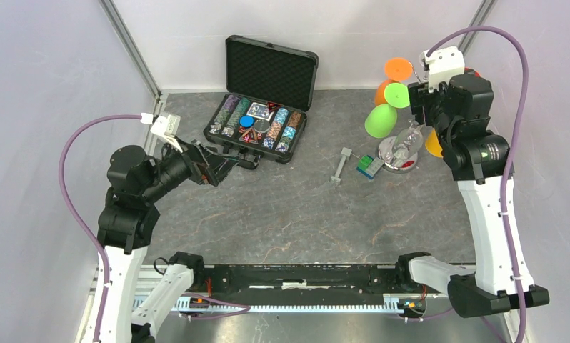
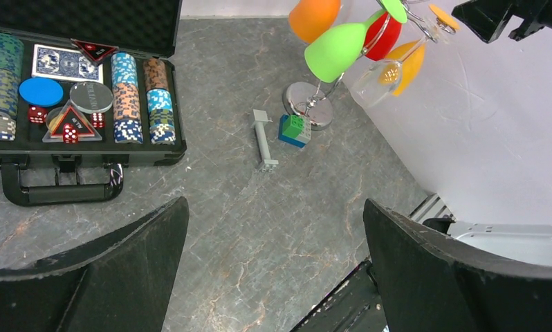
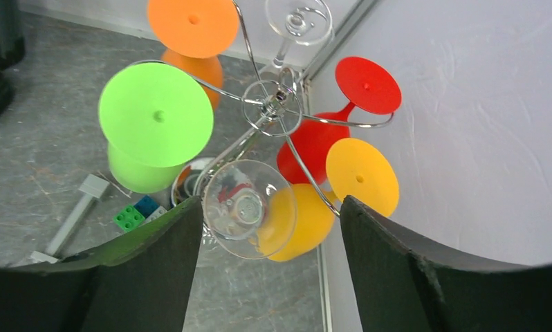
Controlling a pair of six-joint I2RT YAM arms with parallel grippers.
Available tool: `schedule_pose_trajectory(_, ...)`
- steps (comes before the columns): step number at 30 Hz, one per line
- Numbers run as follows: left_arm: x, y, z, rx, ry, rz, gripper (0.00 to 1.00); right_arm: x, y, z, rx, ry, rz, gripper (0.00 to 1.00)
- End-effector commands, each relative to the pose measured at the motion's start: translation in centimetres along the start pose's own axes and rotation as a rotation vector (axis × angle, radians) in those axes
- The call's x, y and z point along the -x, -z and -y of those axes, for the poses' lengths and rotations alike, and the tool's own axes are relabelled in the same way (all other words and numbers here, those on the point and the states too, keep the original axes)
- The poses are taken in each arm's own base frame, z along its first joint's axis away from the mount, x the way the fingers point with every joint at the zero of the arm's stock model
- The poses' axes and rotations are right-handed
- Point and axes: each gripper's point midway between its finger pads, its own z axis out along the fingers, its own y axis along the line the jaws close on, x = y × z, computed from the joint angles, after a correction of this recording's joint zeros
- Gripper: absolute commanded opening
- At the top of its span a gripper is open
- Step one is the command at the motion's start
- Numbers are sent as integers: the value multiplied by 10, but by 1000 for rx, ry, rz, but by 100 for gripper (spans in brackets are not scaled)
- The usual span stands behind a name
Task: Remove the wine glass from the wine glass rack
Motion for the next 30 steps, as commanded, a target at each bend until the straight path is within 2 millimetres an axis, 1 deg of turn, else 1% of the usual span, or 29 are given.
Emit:
schedule_pose_trajectory(1, 3, 1, -2, 11, -2, 20, 100, 0, -4, 11, -62, 43, -26, 74)
schedule_pose_trajectory(4, 0, 1, 0, 1, 5, 8, 100, 0, -11, -1, -23, 74, -37, 71)
schedule_pose_trajectory(6, -2, 0, 2, -16, 9, -3, 100, -2, -14, -6, -13, 75, -48, 71)
schedule_pose_trajectory(7, -3, -1, 2, -18, 13, -5, 100, -1, -14, -6, -15, 57, -47, 72)
schedule_pose_trajectory(10, -5, -6, -4, -2, 40, -4, 100, 3, -13, -9, -12, -39, -40, 86)
schedule_pose_trajectory(12, -8, -10, -8, 9, 63, -9, 100, 5, -14, -11, -9, -67, -42, 92)
schedule_pose_trajectory(16, -13, -18, -18, 38, 96, -20, 100, 2, -12, 15, -148, -159, -90, 97)
schedule_pose_trajectory(17, -14, -19, -20, 45, 103, -24, 100, 1, -14, 19, -152, -200, -87, 98)
schedule_pose_trajectory(20, -16, -24, -24, 53, 119, -32, 100, 2, -24, 22, -72, -359, -51, 98)
schedule_pose_trajectory(22, -15, -27, -25, 50, 127, -30, 100, -3, -28, 34, -53, -482, -41, 96)
schedule_pose_trajectory(23, -15, -29, -26, 48, 127, -29, 100, -10, -30, 40, -46, -547, -43, 95)
schedule_pose_trajectory(24, -16, -30, -26, 43, 123, -32, 100, -16, -26, 49, -56, -604, -32, 93)
schedule_pose_trajectory(27, -16, -33, -27, 38, 112, -35, 100, -23, -9, 58, -17, -751, 36, 91)
schedule_pose_trajectory(30, -12, -34, -29, 41, 98, -19, 100, -27, 5, 58, -13, -825, 66, 91)
